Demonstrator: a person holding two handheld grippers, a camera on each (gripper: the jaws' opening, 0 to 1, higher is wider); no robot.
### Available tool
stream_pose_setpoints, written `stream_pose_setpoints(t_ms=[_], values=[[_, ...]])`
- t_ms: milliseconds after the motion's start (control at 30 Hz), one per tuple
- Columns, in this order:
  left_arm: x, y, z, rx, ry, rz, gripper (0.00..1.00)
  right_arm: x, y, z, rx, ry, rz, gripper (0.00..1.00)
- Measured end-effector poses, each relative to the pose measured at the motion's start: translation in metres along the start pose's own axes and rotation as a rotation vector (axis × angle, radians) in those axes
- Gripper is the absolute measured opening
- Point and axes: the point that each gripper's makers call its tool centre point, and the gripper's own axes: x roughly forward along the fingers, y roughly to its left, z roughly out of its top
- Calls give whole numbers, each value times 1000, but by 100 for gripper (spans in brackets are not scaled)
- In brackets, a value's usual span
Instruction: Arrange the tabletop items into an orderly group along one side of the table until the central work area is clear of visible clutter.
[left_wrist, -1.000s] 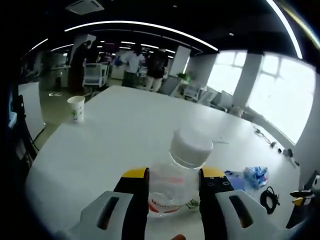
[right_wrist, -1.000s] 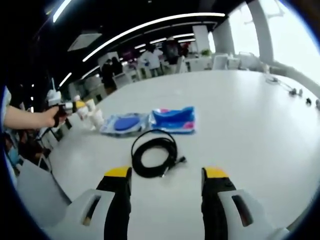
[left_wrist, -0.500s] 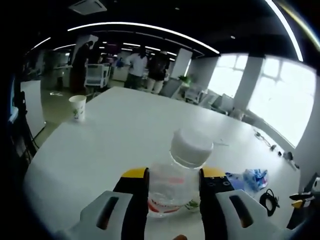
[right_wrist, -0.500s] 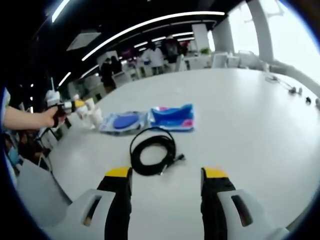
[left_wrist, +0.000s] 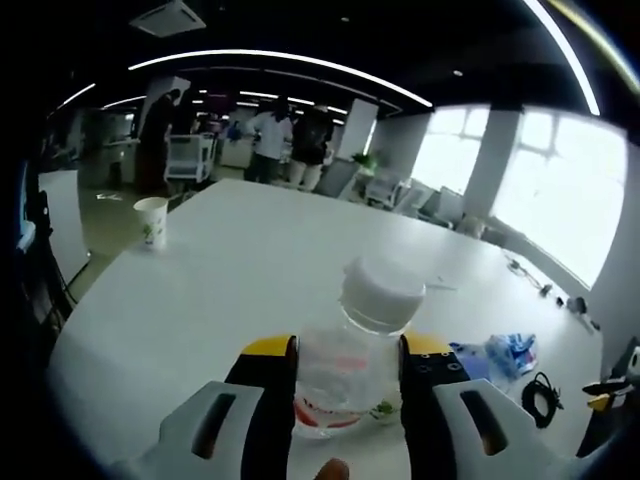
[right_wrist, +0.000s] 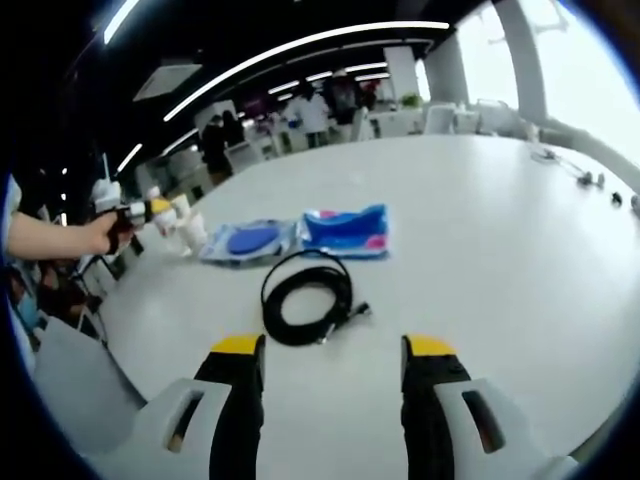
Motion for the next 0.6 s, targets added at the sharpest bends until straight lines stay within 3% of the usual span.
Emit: stream_pose_setpoints(t_ms=[200, 400, 500, 533, 600], values=[[-3, 0, 2, -22, -30, -8, 36, 0, -2, -2, 1, 1, -2, 52], [-8, 0, 15, -4, -59, -16, 35, 3, -2, 0, 2, -3, 4, 52], [-10, 6, 20, 1, -72, 5, 44, 5, -2, 3, 5, -15, 9, 53], [-13, 8, 27, -10, -120, 11, 47, 6, -2, 5, 7, -18, 12, 54], [-17, 8, 27, -24, -117, 6, 53, 6, -2, 6, 2, -18, 14, 55]])
